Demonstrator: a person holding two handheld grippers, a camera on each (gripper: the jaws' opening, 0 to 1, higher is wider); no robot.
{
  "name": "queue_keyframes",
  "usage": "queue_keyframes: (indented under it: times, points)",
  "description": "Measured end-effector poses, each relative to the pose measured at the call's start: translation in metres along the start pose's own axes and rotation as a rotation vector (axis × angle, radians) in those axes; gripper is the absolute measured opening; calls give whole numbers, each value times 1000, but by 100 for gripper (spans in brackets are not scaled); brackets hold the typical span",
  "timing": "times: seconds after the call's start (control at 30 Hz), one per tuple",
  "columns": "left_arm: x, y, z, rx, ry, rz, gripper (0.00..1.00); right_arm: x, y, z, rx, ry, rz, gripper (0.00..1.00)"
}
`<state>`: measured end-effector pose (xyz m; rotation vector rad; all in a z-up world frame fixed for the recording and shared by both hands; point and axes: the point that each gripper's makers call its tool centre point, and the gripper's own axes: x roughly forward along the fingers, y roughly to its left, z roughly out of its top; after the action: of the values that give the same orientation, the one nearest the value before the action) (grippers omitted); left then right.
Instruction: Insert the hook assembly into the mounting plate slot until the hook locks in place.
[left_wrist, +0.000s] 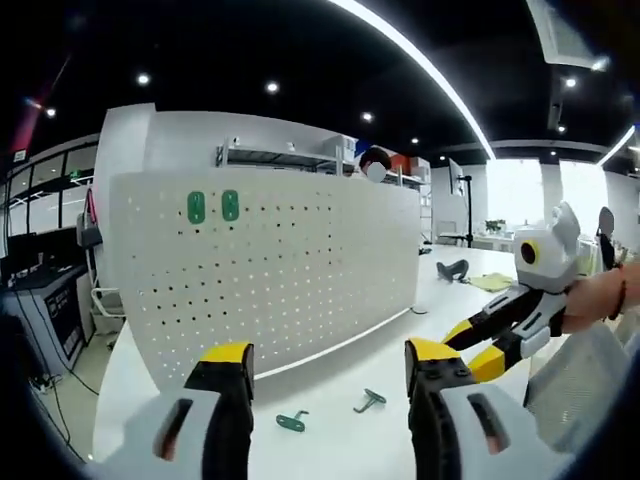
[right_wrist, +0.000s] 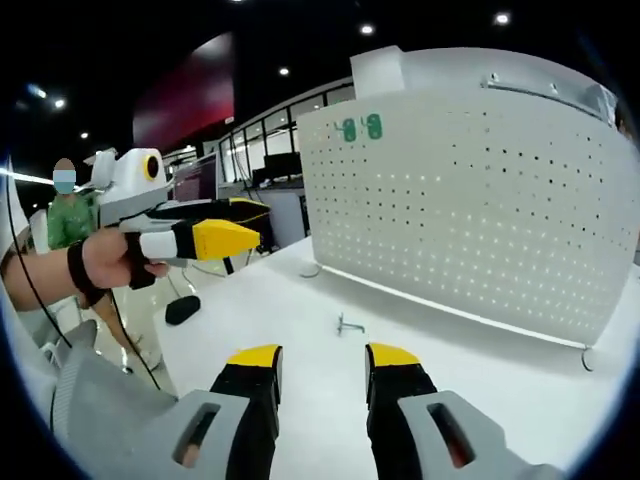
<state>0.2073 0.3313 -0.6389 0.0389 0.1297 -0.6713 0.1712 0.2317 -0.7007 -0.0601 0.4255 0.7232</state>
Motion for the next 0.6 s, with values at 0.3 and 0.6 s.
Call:
queue_keyframes:
  times: [0.3, 0.6]
  points:
    - [-9, -13, -24, -26, 42, -12, 68, 8, -14, -11, 2, 41, -26, 32]
    - [-16, -25, -35, -64, 47, -45, 74, 18, -26, -21, 16, 80, -53, 31]
